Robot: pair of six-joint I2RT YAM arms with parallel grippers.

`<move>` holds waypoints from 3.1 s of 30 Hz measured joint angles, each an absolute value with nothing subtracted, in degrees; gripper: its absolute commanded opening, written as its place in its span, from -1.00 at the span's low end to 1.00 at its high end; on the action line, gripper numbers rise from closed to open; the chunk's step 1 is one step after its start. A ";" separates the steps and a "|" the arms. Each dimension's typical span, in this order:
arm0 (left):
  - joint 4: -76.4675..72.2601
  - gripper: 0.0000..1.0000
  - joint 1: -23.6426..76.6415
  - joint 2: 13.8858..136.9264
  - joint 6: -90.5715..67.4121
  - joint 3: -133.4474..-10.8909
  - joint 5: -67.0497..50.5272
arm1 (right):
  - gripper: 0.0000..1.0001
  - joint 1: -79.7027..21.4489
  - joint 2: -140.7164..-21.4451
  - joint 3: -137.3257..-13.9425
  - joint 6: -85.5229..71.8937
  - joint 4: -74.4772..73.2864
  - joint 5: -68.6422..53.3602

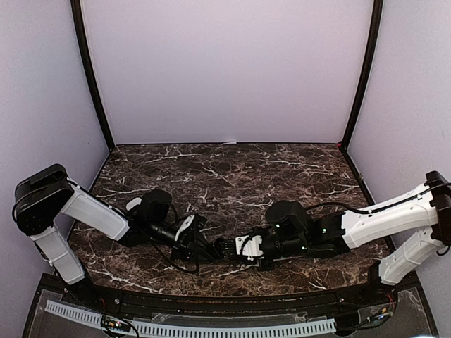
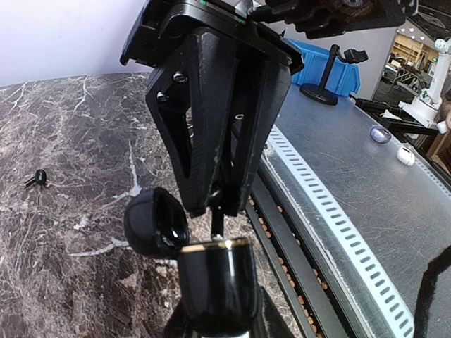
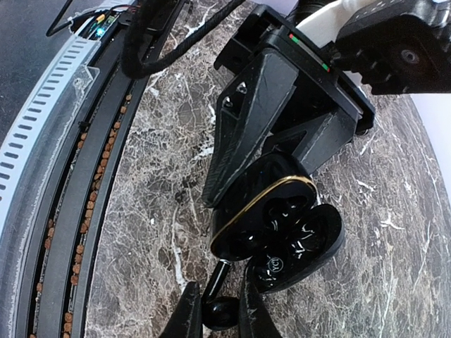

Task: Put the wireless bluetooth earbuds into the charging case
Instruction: Place the right earbud at the center of the board.

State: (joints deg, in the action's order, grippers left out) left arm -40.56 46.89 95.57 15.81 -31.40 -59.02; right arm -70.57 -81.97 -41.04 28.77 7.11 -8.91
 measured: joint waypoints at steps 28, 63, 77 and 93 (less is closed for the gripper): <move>-41.89 -1.00 46.89 95.35 20.38 -30.04 -62.35 | -0.92 -70.94 -75.57 -40.47 28.03 4.12 -11.77; -37.04 -1.00 47.18 91.81 32.47 -34.22 -67.59 | -0.96 -71.40 -66.63 -36.75 24.38 2.52 -14.68; -29.50 -1.00 47.18 93.49 26.59 -37.60 -62.13 | -0.97 -74.43 -76.75 -46.98 28.67 -4.43 -4.73; -27.31 -1.00 47.18 93.49 25.52 -37.60 -62.13 | -0.98 -75.46 -81.52 -50.68 32.51 -10.74 1.26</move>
State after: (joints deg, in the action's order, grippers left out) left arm -27.31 47.18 93.49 25.52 -37.60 -62.13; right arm -75.46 -81.52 -50.68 32.51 -10.74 1.26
